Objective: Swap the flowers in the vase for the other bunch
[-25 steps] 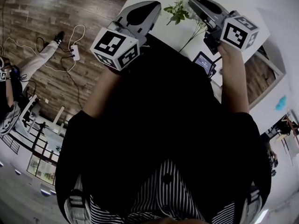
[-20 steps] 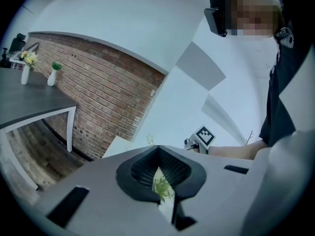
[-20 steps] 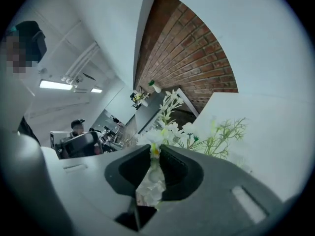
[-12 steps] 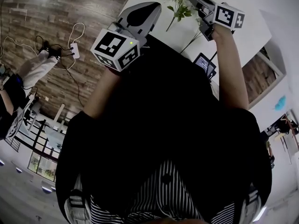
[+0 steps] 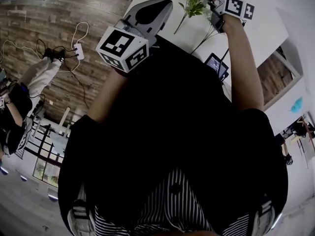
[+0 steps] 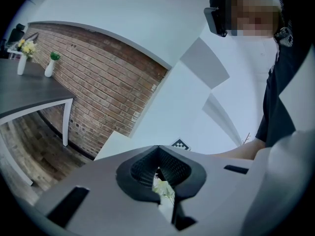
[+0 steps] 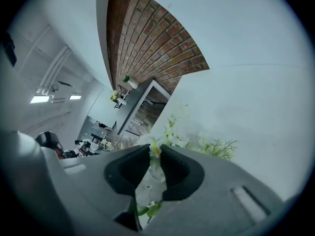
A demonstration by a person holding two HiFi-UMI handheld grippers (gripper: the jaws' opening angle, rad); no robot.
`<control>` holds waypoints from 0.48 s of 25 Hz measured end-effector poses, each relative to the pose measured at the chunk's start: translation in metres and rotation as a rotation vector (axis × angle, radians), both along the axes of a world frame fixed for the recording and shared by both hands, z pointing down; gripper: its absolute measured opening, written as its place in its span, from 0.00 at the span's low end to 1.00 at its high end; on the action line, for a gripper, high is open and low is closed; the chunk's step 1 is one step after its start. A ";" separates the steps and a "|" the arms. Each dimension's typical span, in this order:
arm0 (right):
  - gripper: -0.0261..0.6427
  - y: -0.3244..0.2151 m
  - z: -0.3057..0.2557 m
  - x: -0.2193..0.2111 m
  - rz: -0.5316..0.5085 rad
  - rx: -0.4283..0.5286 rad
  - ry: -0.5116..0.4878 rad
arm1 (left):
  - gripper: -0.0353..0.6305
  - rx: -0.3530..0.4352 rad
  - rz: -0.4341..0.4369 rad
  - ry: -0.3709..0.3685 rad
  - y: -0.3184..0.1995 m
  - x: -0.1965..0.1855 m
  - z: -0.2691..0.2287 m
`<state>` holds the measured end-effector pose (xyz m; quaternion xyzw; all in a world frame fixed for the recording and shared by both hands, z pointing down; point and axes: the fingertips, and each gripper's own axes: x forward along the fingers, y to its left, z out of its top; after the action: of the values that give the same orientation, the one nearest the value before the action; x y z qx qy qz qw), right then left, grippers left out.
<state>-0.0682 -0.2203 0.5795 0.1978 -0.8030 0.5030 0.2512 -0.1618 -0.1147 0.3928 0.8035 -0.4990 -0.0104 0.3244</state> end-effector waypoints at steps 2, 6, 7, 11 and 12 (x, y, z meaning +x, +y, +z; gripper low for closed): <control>0.14 0.001 0.007 0.003 -0.003 -0.002 0.016 | 0.06 -0.003 0.006 -0.001 0.000 0.004 0.001; 0.21 -0.001 0.014 0.006 0.006 0.007 0.044 | 0.06 -0.005 0.012 0.005 -0.002 0.006 0.001; 0.27 0.000 0.013 0.006 0.002 0.016 0.053 | 0.06 -0.004 0.011 0.008 -0.002 0.005 0.001; 0.40 -0.003 0.000 0.006 0.002 0.054 0.064 | 0.06 -0.003 0.008 0.012 -0.005 0.001 0.002; 0.42 -0.006 -0.004 0.008 0.013 0.065 0.060 | 0.06 -0.001 0.012 0.013 -0.007 0.002 0.003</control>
<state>-0.0598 -0.2263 0.5754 0.2260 -0.8096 0.4721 0.2656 -0.1595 -0.1221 0.3957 0.8062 -0.4922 -0.0133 0.3281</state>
